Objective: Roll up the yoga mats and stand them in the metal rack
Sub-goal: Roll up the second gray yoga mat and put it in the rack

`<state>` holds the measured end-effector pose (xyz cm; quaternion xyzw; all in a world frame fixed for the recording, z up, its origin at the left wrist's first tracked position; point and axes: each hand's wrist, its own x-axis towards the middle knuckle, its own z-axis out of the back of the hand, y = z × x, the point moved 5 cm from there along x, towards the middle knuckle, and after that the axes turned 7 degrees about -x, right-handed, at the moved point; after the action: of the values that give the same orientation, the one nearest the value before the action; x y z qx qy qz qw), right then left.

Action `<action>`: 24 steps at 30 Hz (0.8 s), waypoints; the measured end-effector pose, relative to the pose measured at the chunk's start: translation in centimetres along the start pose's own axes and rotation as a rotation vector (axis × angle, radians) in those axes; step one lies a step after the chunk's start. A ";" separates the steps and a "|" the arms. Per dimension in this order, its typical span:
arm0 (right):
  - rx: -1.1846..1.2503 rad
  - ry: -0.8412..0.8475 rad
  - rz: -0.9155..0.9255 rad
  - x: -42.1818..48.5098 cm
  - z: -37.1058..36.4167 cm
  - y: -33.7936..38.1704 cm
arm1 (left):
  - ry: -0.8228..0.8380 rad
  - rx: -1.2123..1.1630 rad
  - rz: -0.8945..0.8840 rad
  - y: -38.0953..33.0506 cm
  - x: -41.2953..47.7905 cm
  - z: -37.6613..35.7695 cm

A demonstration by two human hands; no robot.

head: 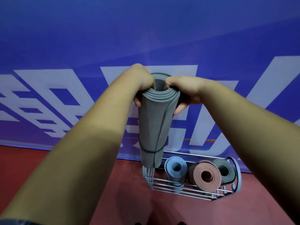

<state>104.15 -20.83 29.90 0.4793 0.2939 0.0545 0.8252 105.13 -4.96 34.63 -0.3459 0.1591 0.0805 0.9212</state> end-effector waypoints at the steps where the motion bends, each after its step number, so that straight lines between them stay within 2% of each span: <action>1: 0.023 -0.004 -0.002 -0.1 -0.2 -0.4 | -0.004 -0.001 -0.013 0.1 0.1 -0.3; 6: 0.042 -0.040 -0.050 -1.5 0.6 -2.0 | -0.013 0.001 -0.093 -0.8 0.1 -1.9; 14: 0.065 -0.136 -0.118 -4.8 2.9 -5.6 | 0.062 0.022 -0.162 -3.9 0.6 -6.2; 24: 0.089 -0.159 -0.082 -6.6 3.8 -6.9 | 0.110 -0.036 -0.219 -4.9 -0.4 -7.4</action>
<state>99.50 -29.89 28.43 0.5058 0.2492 -0.0306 0.8253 104.33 -13.54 32.55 -0.3815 0.1693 -0.0366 0.9080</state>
